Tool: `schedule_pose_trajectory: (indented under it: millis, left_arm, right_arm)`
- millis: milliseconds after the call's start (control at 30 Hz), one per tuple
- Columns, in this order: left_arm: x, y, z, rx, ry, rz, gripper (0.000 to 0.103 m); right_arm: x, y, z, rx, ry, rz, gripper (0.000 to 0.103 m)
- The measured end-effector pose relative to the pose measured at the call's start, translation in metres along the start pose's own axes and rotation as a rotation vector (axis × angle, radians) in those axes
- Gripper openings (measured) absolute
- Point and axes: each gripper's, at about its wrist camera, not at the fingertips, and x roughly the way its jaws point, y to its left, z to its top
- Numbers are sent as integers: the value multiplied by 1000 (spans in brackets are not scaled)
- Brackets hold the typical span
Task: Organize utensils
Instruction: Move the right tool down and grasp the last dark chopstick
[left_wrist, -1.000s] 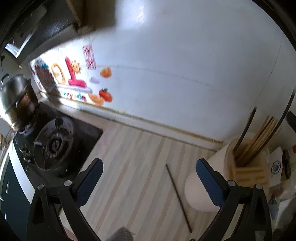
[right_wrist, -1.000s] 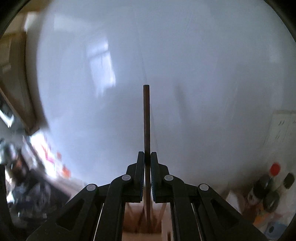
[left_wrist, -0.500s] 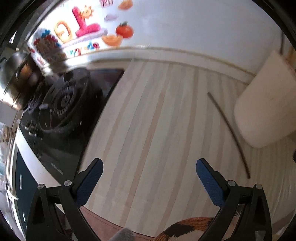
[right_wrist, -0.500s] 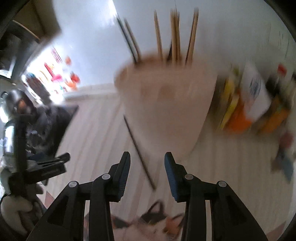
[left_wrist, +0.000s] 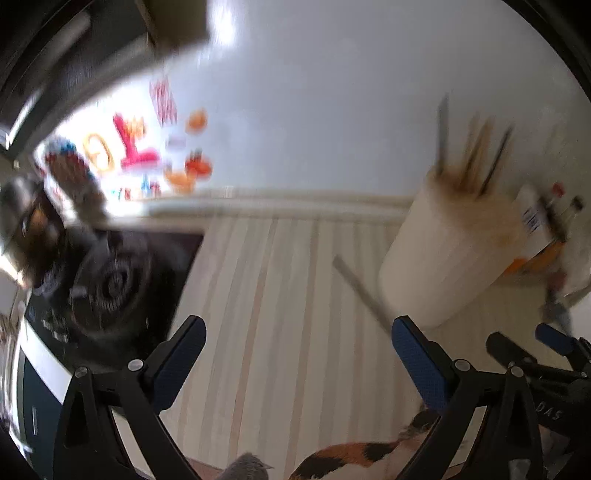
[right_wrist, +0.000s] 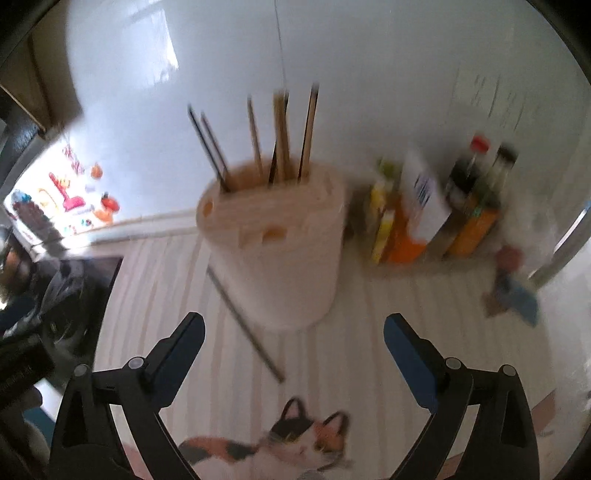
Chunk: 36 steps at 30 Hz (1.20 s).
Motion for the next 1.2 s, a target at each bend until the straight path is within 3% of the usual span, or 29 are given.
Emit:
schedule_pose_trajectory:
  millis: [67, 100, 133, 200, 367, 433, 467, 533, 700, 900, 1000, 1100, 1200]
  left_arm:
    - [42, 6, -17, -6, 103, 48, 103]
    - [62, 10, -26, -6, 143, 84, 103]
    - [77, 14, -33, -6, 175, 118, 103]
    - [106, 23, -50, -22, 239, 163, 103]
    - [132, 40, -76, -55, 297, 205, 103]
    - [132, 45, -83, -61, 296, 210, 103]
    - [132, 48, -86, -70, 299, 209, 103]
    - [135, 55, -93, -83, 310, 195, 103]
    - [128, 64, -112, -107, 334, 166, 103]
    - [126, 65, -126, -99, 360, 136, 103]
    - [128, 61, -124, -93, 360, 133, 103]
    - [133, 60, -118, -90, 356, 127, 103]
    - [143, 62, -116, -88, 371, 123, 103]
  right_arm:
    - [42, 0, -12, -25, 110, 33, 99]
    - [63, 2, -17, -40, 152, 45, 93]
    - [77, 4, -20, -51, 174, 47, 77]
    - [115, 11, -27, -80, 234, 60, 61]
    - [174, 34, -38, -174, 309, 17, 55]
    - [189, 40, -45, -181, 346, -5, 31]
    - [187, 42, -47, -191, 314, -24, 28]
    - [187, 46, -53, -201, 313, -46, 10]
    - [171, 43, -83, -143, 398, -53, 7]
    - [142, 33, -143, -100, 560, -31, 7]
    - [141, 35, -146, -103, 630, 10, 10]
    - [136, 37, -121, -96, 531, -15, 29]
    - [145, 37, -93, -74, 456, -46, 31]
